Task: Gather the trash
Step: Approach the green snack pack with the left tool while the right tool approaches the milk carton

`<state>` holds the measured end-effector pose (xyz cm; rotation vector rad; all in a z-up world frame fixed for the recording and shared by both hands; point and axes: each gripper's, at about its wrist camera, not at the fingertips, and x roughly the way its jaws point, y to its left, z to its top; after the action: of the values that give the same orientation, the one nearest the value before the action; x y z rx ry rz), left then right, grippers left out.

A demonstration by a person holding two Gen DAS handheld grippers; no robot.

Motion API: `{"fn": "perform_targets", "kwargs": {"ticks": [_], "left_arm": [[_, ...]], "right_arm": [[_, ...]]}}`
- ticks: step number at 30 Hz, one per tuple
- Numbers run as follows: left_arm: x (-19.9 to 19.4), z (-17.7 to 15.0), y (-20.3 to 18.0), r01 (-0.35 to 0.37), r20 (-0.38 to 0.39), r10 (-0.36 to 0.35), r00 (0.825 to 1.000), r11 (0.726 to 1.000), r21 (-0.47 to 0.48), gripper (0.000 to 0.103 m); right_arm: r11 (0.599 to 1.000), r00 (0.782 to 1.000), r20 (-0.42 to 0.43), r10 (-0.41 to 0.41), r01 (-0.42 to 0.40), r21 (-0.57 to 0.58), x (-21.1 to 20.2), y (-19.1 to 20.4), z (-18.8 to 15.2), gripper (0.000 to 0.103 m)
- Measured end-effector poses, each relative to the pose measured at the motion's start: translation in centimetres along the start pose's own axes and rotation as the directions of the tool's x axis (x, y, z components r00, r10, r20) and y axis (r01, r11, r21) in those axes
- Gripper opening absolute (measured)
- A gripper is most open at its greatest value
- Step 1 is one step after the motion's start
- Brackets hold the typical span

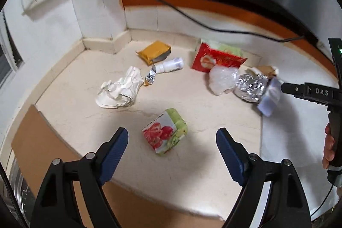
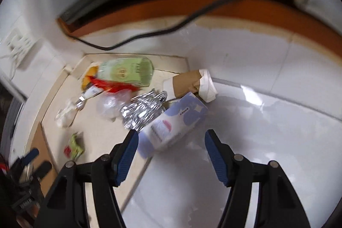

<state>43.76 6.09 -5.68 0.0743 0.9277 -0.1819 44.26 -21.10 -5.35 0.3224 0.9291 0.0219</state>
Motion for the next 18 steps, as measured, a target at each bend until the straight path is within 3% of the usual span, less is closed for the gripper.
{"fn": "perform_targets", "kwargs": {"ticks": [7,12,14,18], "left_arm": [[4.1,0.8,-0.3,-0.006,-0.037,0.006,0.999,1.0,0.017,0.083],[5.9,1.2,-0.3,0.006,-0.077,-0.006,0.997,1.0,-0.005,0.069],[6.4,1.2,0.0,0.007,-0.095,-0.009,0.995,1.0,-0.028,0.068],[6.9,1.1,0.5,0.029,-0.108,-0.037,0.993,0.997,-0.077,0.068]], "right_arm": [[0.995,1.0,-0.02,0.005,-0.003,0.096,2.8,-0.2,1.2,0.065],[0.996,0.999,-0.023,-0.048,0.049,0.069,3.5,0.3,1.3,0.065],[0.994,0.995,-0.046,-0.092,0.094,0.048,3.6,0.3,1.2,0.065],[0.997,0.997,-0.044,-0.069,0.07,0.021,3.3,0.2,0.5,0.058]]}}
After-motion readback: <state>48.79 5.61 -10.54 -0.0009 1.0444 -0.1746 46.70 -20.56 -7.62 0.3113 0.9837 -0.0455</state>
